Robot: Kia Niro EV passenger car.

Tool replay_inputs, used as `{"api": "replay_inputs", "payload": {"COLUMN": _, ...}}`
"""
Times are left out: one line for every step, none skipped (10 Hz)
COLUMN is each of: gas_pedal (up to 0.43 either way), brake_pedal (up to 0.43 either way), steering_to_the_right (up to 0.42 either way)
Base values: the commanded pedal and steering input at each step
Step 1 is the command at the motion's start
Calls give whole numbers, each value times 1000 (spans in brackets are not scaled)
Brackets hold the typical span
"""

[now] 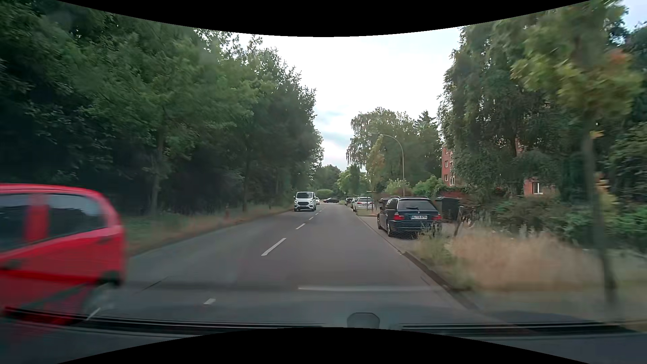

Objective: Follow the waypoints while adhering to traffic rules and regulations

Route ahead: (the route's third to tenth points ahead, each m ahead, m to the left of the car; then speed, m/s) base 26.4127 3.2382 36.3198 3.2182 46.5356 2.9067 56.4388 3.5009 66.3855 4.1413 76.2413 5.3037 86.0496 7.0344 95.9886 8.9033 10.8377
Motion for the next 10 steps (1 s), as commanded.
{"api": "replay_inputs", "payload": {"gas_pedal": 118, "brake_pedal": 0, "steering_to_the_right": 0}}
{"api": "replay_inputs", "payload": {"gas_pedal": 118, "brake_pedal": 0, "steering_to_the_right": 0}}
{"api": "replay_inputs", "payload": {"gas_pedal": 118, "brake_pedal": 0, "steering_to_the_right": 1}}
{"api": "replay_inputs", "payload": {"gas_pedal": 118, "brake_pedal": 0, "steering_to_the_right": 1}}
{"api": "replay_inputs", "payload": {"gas_pedal": 118, "brake_pedal": 0, "steering_to_the_right": 0}}
{"api": "replay_inputs", "payload": {"gas_pedal": 118, "brake_pedal": 0, "steering_to_the_right": 0}}
{"api": "replay_inputs", "payload": {"gas_pedal": 118, "brake_pedal": 0, "steering_to_the_right": 0}}
{"api": "replay_inputs", "payload": {"gas_pedal": 118, "brake_pedal": 0, "steering_to_the_right": 0}}
{"api": "replay_inputs", "payload": {"gas_pedal": 118, "brake_pedal": 0, "steering_to_the_right": 0}}
{"api": "replay_inputs", "payload": {"gas_pedal": 118, "brake_pedal": 0, "steering_to_the_right": -1}}
